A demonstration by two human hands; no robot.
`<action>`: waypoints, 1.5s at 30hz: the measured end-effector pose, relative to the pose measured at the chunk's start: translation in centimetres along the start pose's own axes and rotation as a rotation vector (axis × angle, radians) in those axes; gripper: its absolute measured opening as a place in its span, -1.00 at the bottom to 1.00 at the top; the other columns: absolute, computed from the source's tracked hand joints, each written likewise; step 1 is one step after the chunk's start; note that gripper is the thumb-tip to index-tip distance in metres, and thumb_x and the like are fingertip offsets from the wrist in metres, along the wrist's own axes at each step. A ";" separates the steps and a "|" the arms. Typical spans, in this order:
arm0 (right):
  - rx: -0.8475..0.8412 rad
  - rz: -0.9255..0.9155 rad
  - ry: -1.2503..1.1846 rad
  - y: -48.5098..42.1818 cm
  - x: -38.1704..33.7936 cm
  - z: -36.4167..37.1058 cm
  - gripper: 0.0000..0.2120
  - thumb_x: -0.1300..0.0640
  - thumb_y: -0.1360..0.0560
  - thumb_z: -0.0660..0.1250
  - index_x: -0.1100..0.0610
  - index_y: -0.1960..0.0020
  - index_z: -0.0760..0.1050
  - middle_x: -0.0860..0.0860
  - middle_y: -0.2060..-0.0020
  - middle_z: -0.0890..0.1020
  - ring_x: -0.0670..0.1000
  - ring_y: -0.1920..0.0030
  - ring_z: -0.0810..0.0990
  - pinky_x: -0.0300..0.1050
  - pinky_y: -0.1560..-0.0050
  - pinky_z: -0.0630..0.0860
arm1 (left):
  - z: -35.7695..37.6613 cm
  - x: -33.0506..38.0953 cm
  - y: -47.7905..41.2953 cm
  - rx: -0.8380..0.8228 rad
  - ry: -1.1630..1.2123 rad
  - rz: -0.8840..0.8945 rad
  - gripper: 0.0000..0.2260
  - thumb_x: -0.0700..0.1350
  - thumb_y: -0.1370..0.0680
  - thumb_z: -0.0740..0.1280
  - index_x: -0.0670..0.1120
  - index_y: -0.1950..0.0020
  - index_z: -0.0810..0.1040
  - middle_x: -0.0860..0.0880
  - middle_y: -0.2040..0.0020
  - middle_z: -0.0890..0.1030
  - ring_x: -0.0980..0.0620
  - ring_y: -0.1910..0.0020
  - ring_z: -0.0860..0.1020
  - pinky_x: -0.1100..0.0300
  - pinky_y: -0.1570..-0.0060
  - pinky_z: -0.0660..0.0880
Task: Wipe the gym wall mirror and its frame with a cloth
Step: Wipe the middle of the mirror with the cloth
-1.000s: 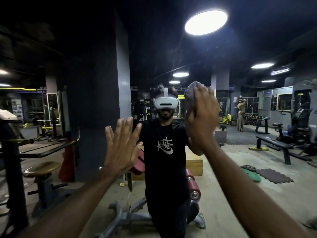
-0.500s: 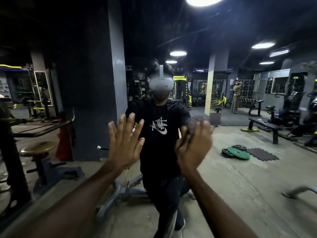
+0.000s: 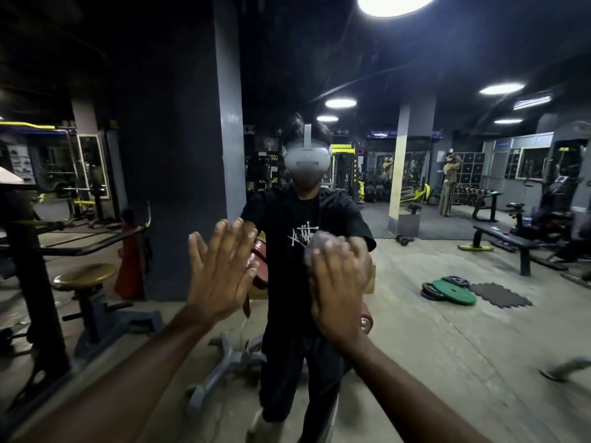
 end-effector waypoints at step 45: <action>-0.090 0.032 0.048 -0.8 -11.6 6.2 -0.35 0.22 -0.55 0.28 0.21 -0.61 0.20 0.19 -0.62 0.17 0.23 -0.64 0.04 0.19 -0.60 0.03 | 0.5 -12.2 6.3 -0.022 0.024 0.002 -0.40 0.07 -0.70 0.10 -0.10 -0.68 0.02 -0.25 -0.66 0.02 -0.31 -0.62 0.06 -0.56 -0.41 0.00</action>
Point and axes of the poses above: each hand's wrist, its own y-axis away from the middle knuckle, its own z-axis out of the palm, x = y × z, the point moved 6 cm from there along -y, towards the middle knuckle
